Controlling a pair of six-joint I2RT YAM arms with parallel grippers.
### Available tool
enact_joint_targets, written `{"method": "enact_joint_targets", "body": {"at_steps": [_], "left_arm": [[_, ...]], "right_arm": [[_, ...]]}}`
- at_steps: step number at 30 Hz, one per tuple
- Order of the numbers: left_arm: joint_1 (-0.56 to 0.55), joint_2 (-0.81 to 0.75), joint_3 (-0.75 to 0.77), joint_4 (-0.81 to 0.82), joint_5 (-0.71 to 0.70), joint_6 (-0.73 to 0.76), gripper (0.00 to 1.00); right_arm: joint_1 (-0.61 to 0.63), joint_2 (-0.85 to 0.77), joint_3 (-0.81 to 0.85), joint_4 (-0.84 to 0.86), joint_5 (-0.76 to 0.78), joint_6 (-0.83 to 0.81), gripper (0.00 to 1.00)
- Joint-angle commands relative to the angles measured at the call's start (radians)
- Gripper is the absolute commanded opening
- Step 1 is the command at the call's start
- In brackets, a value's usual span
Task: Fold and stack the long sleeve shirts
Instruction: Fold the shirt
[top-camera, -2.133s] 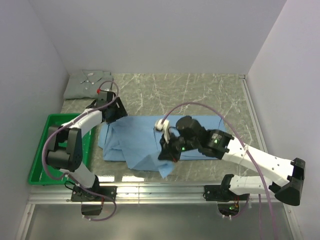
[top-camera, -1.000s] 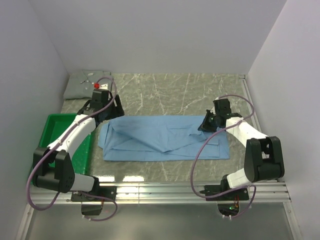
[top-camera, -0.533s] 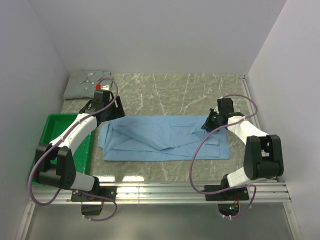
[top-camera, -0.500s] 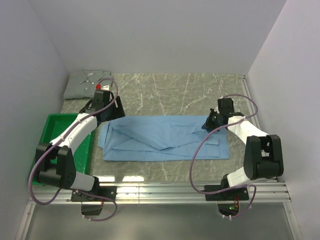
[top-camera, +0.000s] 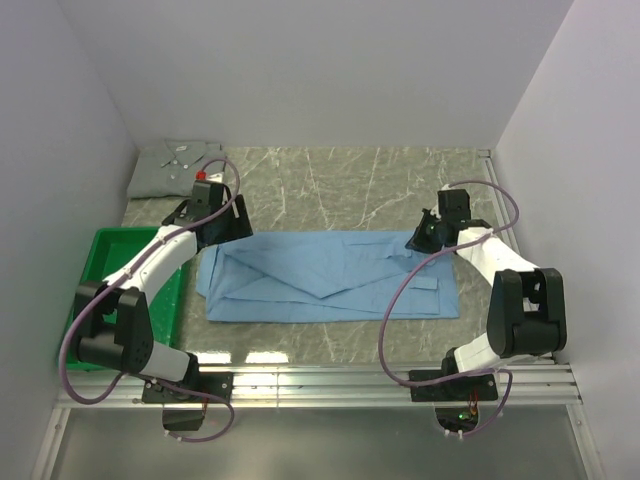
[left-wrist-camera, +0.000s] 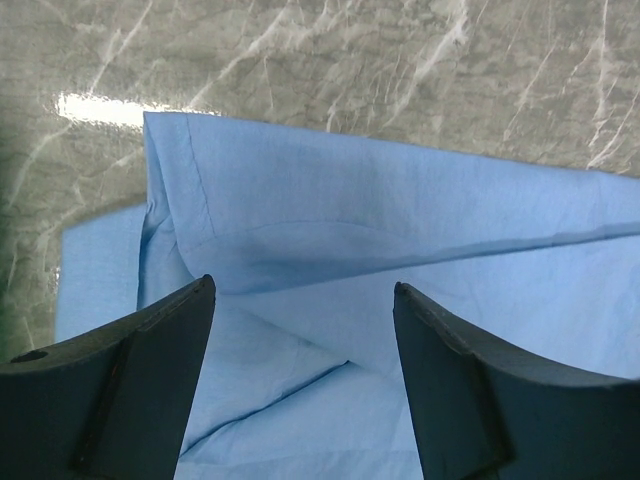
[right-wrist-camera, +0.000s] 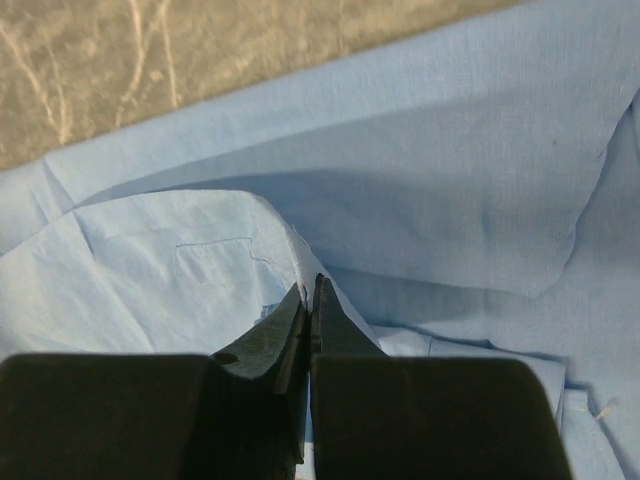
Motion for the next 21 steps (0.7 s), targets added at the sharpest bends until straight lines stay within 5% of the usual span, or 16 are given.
{"method": "enact_joint_targets", "body": {"at_steps": [1, 7, 11, 14, 21], "left_arm": [[-0.011, 0.007, 0.017, -0.013, 0.007, 0.019, 0.78], [-0.021, 0.001, 0.017, -0.011, 0.001, 0.025, 0.78], [-0.058, -0.018, 0.011, -0.002, -0.007, 0.035, 0.79], [-0.102, -0.034, 0.005, -0.002, -0.021, 0.021, 0.79], [-0.175, -0.062, -0.047, 0.061, 0.024, -0.122, 0.76]], "right_arm": [[-0.008, 0.005, 0.057, 0.032, 0.03, -0.019, 0.0], [-0.008, 0.048, 0.068, 0.003, 0.077, -0.019, 0.15], [-0.007, 0.012, 0.068, -0.019, 0.158, -0.016, 0.46], [0.004, -0.074, 0.061, -0.019, 0.194, -0.01, 0.57], [0.157, -0.284, -0.022, 0.15, 0.019, 0.07, 0.61]]}}
